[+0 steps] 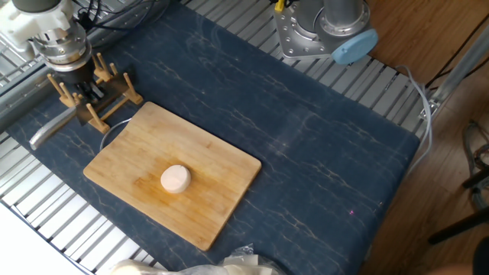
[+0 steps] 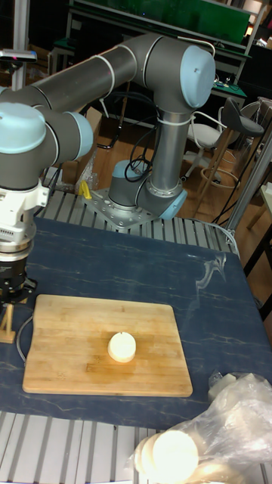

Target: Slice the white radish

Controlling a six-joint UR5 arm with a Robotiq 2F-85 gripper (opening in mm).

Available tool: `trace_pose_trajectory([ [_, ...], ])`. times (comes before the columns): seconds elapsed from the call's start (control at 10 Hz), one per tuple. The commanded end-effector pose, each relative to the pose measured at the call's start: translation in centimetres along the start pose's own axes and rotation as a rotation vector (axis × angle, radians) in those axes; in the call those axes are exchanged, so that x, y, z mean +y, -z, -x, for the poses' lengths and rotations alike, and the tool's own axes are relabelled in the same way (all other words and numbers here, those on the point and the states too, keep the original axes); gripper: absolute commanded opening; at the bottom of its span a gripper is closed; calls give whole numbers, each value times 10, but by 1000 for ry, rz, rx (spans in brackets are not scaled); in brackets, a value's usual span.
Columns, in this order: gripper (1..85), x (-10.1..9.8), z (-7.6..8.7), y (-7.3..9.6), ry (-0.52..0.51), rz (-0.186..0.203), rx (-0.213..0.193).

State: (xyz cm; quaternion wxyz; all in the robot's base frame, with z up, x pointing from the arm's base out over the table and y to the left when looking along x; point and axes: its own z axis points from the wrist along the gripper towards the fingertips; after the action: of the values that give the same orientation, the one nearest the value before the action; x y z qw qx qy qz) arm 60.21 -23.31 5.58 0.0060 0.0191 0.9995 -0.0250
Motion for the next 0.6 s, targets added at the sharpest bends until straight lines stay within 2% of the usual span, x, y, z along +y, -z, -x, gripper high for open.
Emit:
trace_pose_trajectory([
  [0.0,10,0,-2,4,-27,5,4],
  [0.2,10,3,-4,11,-25,16,7],
  [0.5,10,1,-29,49,15,19,56],
])
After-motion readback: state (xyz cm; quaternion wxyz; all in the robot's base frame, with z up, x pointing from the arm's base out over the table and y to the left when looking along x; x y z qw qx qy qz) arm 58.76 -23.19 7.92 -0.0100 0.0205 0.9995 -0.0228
